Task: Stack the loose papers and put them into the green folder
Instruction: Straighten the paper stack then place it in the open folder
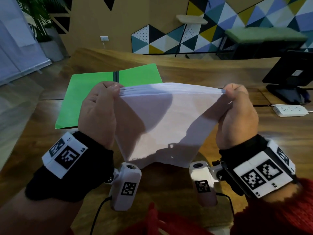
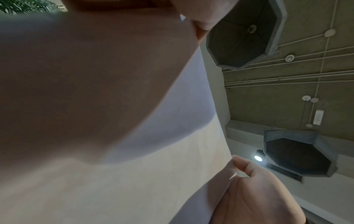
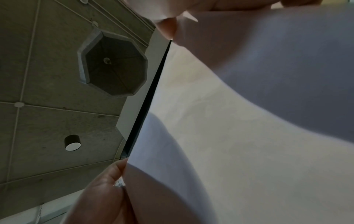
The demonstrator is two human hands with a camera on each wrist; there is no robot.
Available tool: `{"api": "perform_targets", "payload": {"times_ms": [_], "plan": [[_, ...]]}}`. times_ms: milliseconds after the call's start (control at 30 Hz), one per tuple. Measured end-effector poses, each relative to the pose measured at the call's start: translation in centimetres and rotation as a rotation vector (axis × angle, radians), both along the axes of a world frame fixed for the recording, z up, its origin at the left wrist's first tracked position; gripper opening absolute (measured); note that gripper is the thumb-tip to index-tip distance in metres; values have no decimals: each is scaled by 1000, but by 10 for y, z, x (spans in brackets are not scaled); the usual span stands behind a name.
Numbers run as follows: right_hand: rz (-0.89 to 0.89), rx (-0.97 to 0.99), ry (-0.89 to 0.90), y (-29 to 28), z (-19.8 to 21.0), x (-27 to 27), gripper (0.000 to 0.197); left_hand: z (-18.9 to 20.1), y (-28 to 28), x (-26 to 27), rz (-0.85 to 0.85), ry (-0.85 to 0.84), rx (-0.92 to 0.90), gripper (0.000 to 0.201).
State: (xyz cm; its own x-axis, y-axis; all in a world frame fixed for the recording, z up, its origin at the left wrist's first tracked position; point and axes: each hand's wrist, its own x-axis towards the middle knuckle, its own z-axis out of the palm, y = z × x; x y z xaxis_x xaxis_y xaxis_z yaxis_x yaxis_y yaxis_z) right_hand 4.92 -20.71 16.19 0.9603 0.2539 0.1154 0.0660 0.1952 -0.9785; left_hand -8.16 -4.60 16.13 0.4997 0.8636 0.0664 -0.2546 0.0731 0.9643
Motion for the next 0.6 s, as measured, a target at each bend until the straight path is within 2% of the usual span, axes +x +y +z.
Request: {"api": "perform_targets", "payload": {"times_ms": [67, 167, 233, 300, 333, 433, 467, 533, 600], "plan": [[-32, -19, 12, 0, 0, -1, 17, -1, 1, -2, -28, -25, 18, 20], [-45, 2, 39, 1, 3, -2, 18, -4, -2, -7, -106, -10, 200, 46], [-56, -13, -5, 0, 5, -1, 16, -6, -8, -9, -106, 4, 297, 37], [-103, -80, -218, -3, 8, -1, 14, -7, -11, -8, -71, 25, 348, 24], [-122, -143, -390, -5, 11, -3, 16, -8, -12, -7, -62, 23, 364, 22], [-48, -661, -1053, 2, 21, -14, 48, -7, -19, -3, -100, 20, 372, 29], [16, -811, -1194, 6, 23, -18, 50, -7, -22, -1, -122, 31, 400, 32], [173, -928, -1271, 17, 26, -22, 28, -6, -30, 3, -169, 47, 484, 29], [262, -846, -1226, 21, 28, -20, 8, -8, -32, 4, -174, 85, 555, 30]]}}
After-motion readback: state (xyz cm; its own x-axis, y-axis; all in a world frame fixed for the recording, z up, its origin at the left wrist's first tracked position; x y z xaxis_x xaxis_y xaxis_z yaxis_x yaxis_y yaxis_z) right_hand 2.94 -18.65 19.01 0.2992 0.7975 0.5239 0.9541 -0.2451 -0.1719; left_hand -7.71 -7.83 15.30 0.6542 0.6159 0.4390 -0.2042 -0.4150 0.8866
